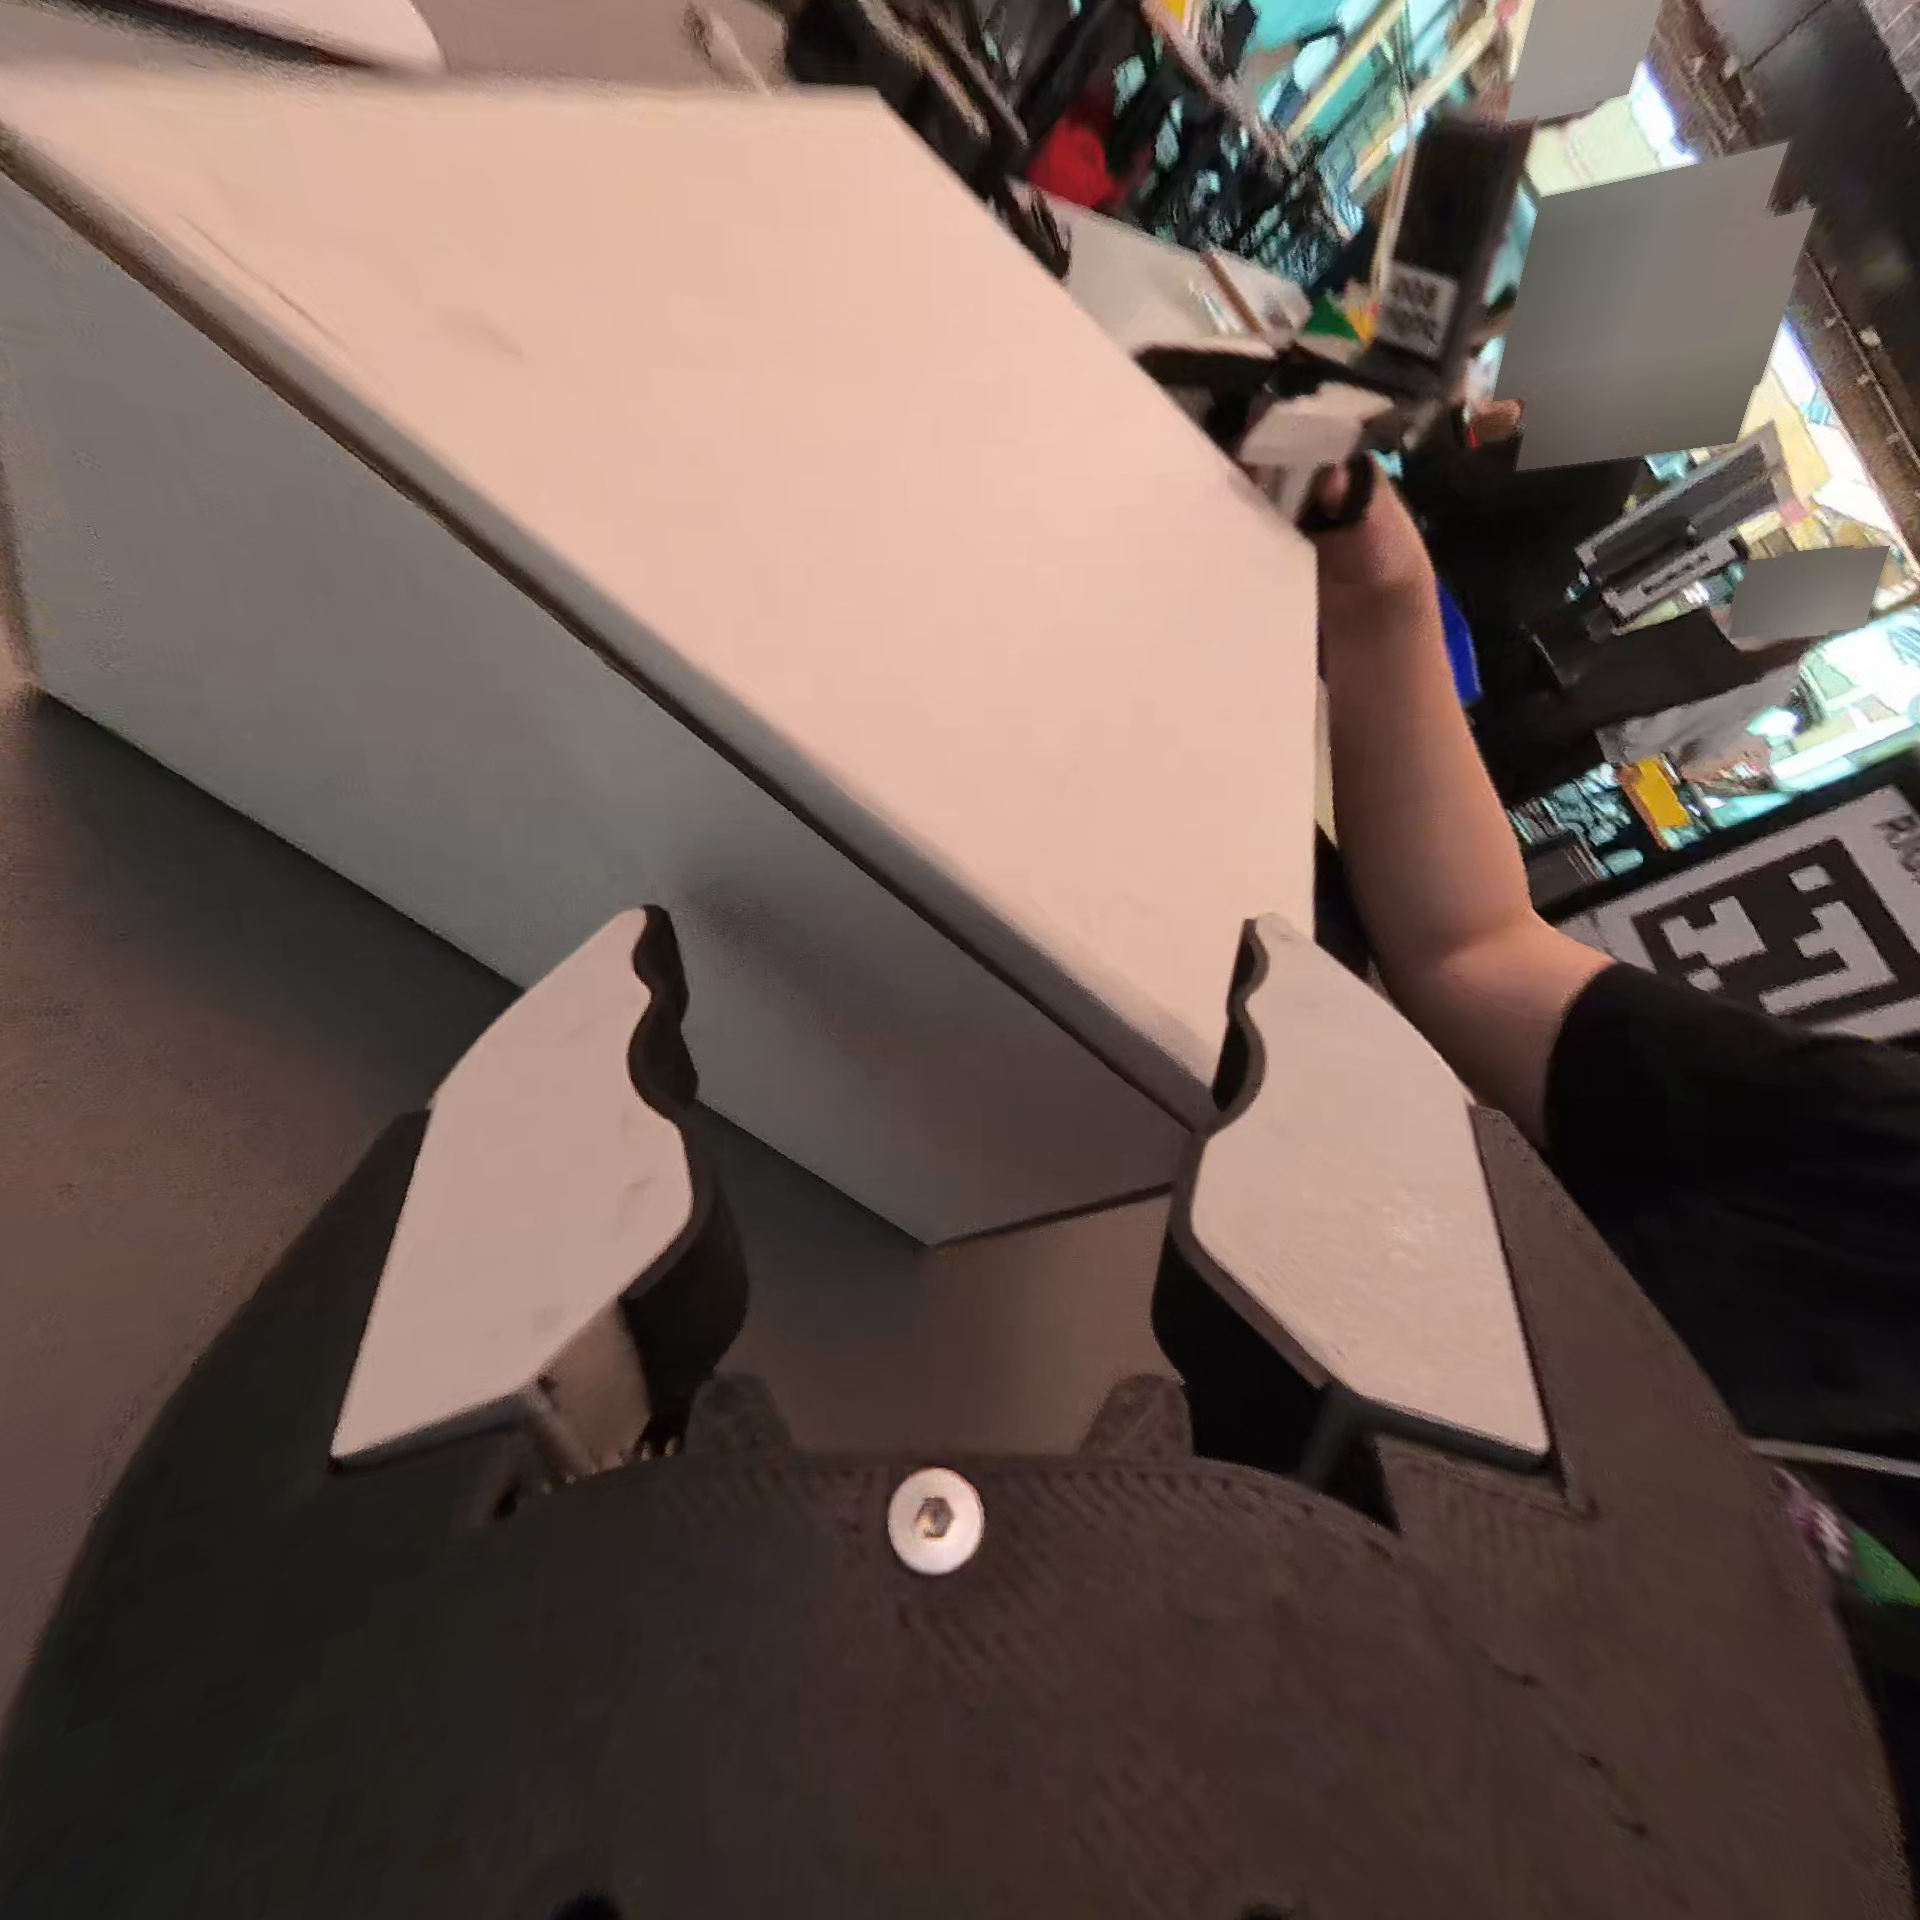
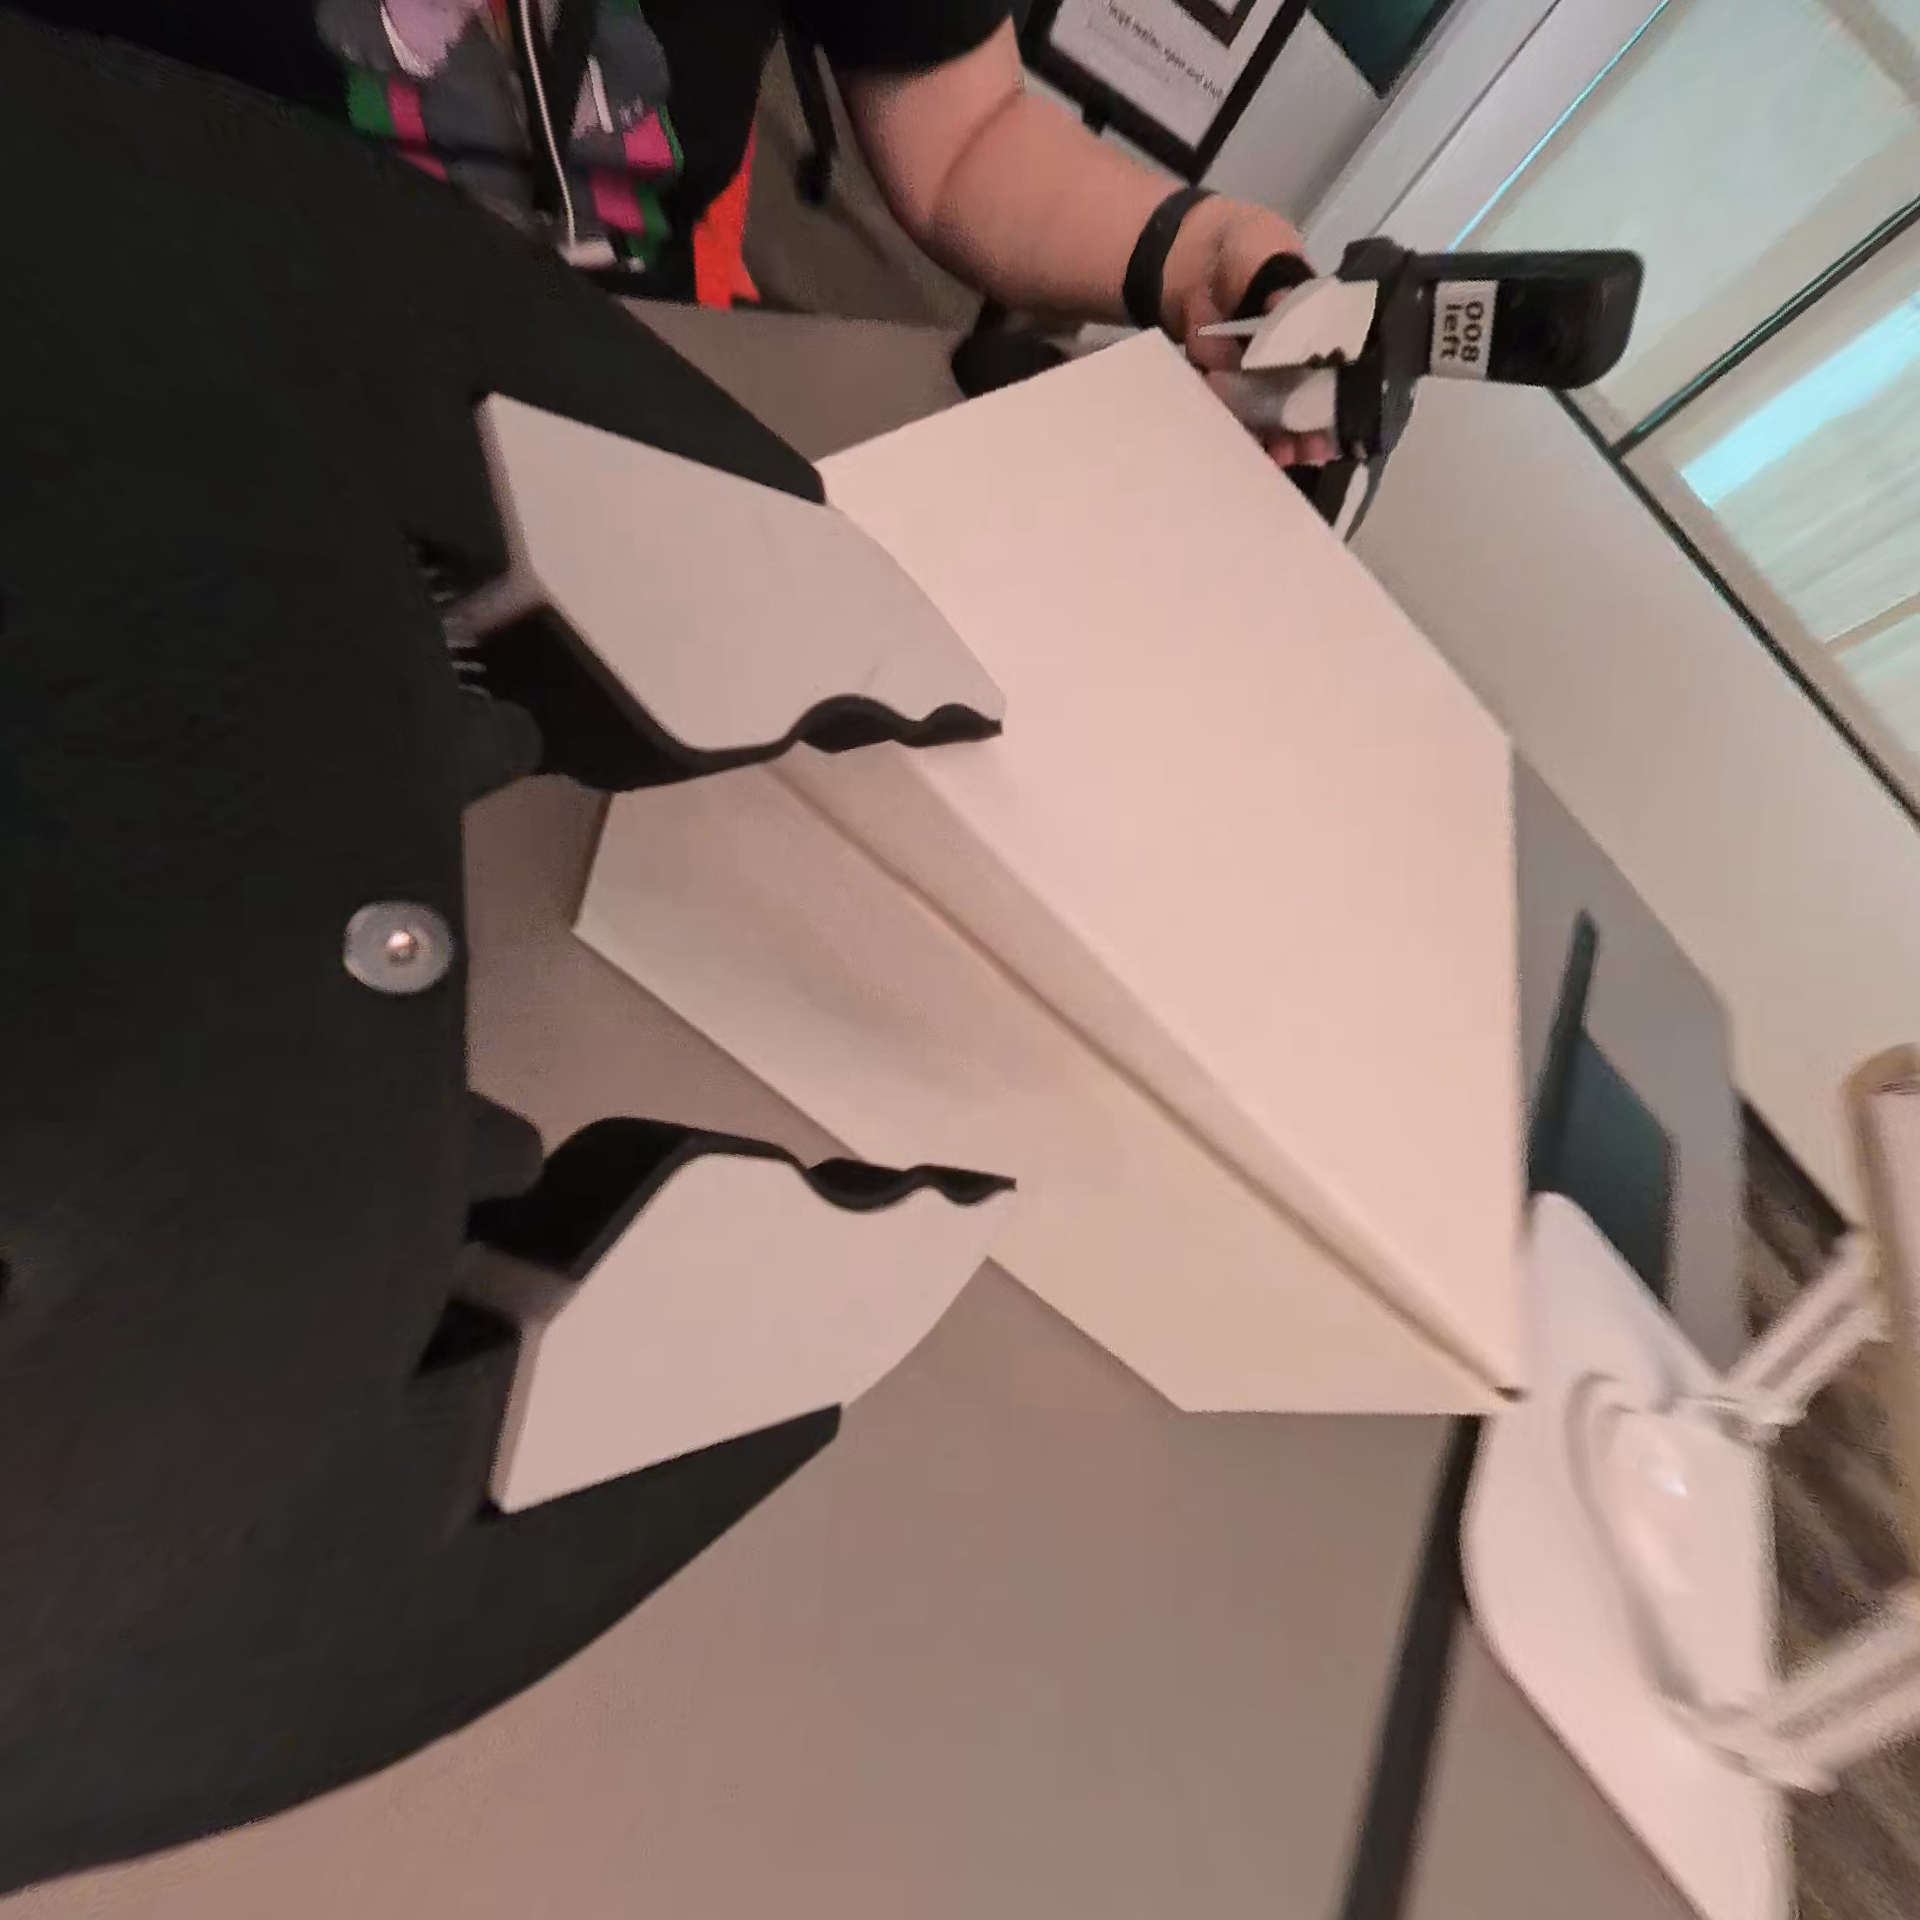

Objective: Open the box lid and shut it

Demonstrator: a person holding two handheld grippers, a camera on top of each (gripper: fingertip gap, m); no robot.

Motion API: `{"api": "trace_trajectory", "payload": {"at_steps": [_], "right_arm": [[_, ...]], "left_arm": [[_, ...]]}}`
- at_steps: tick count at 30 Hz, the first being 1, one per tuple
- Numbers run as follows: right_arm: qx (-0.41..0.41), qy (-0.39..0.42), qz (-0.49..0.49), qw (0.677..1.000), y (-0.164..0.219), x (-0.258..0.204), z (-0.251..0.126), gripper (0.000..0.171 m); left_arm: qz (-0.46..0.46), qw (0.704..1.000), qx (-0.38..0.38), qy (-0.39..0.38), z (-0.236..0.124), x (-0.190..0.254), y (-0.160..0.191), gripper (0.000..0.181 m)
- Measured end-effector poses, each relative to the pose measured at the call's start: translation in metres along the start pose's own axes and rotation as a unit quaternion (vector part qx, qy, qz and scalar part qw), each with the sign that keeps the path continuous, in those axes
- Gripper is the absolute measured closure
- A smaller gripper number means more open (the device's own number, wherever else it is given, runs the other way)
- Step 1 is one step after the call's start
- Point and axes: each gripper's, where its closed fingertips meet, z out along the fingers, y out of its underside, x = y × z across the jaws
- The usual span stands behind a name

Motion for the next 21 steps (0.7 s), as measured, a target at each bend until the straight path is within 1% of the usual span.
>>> {"api": "trace_trajectory", "payload": {"at_steps": [2,3,5,8,10,15,17,18,19,21], "right_arm": [[-0.002,-0.046,0.058,0.997,0.007,-0.004,0.003,0.092],[-0.015,-0.068,0.083,0.994,0.012,-0.007,0.006,0.092],[-0.030,-0.101,0.114,0.988,0.017,-0.016,0.008,0.095],[-0.035,-0.092,0.100,0.990,0.020,-0.020,0.009,0.095],[-0.037,-0.075,0.085,0.993,0.022,-0.019,0.008,0.095],[-0.027,-0.071,0.083,0.994,0.023,-0.021,0.007,0.095],[-0.040,-0.060,0.071,0.995,0.027,-0.020,0.007,0.097],[-0.067,-0.048,0.065,0.994,0.035,-0.019,0.007,0.100],[-0.077,-0.048,0.062,0.994,0.037,-0.021,0.007,0.100],[-0.077,-0.046,0.048,0.995,0.038,-0.021,0.006,0.100]], "left_arm": [[-0.011,1.000,-0.020,0.003,0.009,0.004,0.006,0.079],[-0.007,1.000,-0.023,-0.004,0.011,0.003,0.004,0.082],[0.003,0.999,-0.037,-0.026,0.014,-0.002,0.000,0.083],[0.029,0.996,-0.051,-0.065,0.019,-0.014,-0.007,0.084],[0.031,0.996,-0.059,-0.063,0.021,-0.017,-0.010,0.084],[0.025,0.997,-0.060,-0.049,0.021,-0.022,-0.015,0.087],[0.036,0.996,-0.061,-0.045,0.021,-0.023,-0.014,0.088],[0.050,0.995,-0.063,-0.050,0.022,-0.026,-0.014,0.089],[0.069,0.994,-0.068,-0.059,0.023,-0.028,-0.013,0.092],[0.079,0.992,-0.074,-0.059,0.023,-0.029,-0.013,0.093]]}}
